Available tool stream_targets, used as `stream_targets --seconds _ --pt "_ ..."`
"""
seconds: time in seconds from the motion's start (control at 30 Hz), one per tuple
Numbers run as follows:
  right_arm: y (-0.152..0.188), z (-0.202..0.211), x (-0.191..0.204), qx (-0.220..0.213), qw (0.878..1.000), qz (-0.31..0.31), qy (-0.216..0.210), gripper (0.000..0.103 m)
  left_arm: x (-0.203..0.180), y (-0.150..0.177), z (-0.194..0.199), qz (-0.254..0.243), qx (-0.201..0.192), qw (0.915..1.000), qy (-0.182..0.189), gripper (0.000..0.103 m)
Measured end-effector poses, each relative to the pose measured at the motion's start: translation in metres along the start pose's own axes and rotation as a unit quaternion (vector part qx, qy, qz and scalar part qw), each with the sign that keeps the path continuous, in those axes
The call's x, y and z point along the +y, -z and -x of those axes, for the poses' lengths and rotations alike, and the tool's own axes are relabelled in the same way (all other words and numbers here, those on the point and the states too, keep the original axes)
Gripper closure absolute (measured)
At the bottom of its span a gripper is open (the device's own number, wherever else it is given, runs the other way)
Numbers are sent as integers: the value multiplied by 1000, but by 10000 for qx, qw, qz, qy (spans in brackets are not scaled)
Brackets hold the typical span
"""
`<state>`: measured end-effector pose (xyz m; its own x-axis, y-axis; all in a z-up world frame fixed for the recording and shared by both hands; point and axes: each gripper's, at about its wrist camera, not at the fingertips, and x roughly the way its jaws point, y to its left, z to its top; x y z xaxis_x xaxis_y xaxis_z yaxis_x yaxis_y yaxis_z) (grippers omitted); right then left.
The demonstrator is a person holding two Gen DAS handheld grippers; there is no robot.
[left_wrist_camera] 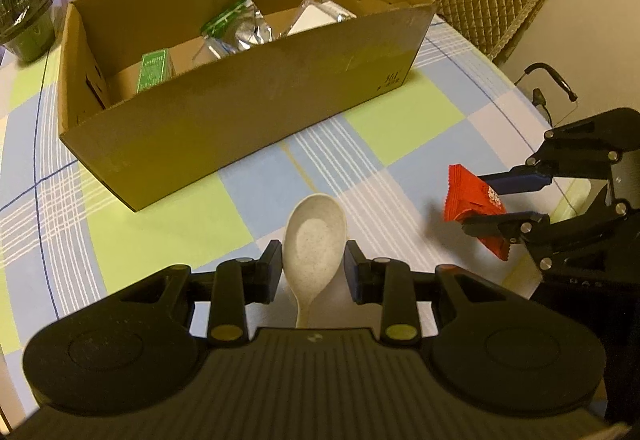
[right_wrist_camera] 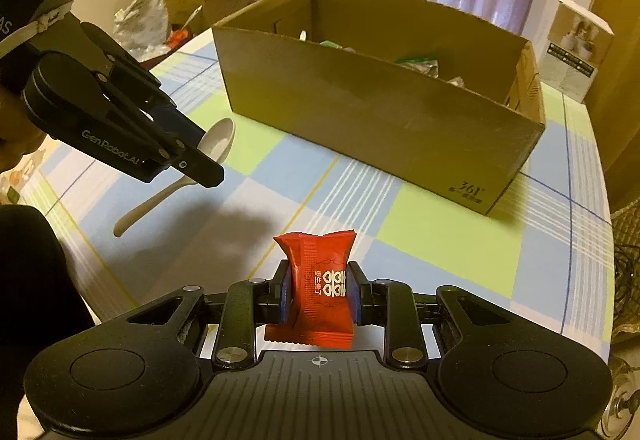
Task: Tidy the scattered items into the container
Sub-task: 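Lift and carry the spoon and red packet over the cardboard box with both tools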
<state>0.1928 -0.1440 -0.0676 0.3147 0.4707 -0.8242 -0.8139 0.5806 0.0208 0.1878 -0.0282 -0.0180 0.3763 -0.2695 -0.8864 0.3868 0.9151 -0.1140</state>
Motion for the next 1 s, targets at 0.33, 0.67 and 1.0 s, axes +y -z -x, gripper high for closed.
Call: stream_targets --seconds 0.33,0.67,1.0 --pt "-4 14 -1 -143 9999 -72 20 73 0 -5 11 1 -46 10000 -47 75" --pt "-15 27 1 -329 9994 -52 34 73 -1 -8 24 25 -113 9999 -128 75" --pt "-25 38 -1 -462 9988 -18 165 73 -4 -11 38 -4 -217 9997 -135 75"
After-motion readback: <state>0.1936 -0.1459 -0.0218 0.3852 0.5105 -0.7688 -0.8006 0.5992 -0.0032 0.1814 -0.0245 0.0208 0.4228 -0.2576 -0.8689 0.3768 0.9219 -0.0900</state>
